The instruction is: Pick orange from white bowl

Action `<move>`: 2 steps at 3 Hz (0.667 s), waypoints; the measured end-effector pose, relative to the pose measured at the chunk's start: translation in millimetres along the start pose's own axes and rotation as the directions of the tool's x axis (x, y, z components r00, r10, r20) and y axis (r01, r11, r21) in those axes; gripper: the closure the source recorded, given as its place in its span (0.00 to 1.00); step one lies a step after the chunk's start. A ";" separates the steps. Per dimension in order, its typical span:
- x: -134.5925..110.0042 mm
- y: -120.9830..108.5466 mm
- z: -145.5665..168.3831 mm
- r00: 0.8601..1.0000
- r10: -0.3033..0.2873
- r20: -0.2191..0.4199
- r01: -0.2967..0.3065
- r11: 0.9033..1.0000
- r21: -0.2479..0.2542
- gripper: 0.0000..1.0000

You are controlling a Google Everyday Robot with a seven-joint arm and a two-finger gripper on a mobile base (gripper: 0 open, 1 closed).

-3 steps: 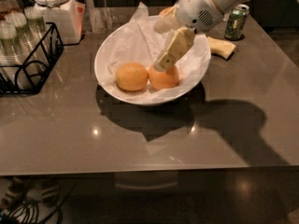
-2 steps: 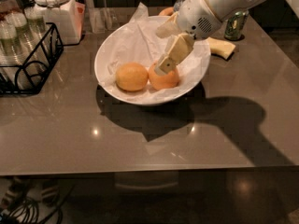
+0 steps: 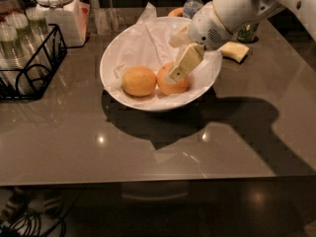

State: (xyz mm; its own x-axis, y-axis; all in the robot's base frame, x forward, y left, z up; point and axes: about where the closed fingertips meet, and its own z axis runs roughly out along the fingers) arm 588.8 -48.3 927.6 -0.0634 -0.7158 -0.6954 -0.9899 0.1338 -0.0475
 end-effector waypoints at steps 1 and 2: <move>12.6 -7.1 8.6 0.999 0.029 -0.015 -0.029 1.000 0.005 0.17; 25.5 -10.3 12.2 0.998 0.065 -0.024 -0.065 0.998 0.017 0.17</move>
Offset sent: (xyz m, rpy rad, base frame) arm 0.0135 -0.0249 -0.0368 -0.0237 0.0526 -0.1069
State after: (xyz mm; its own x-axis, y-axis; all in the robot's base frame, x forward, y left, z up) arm 599.0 -59.6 901.6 -0.1306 -0.7216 -0.6798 -0.9814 0.1912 -0.0145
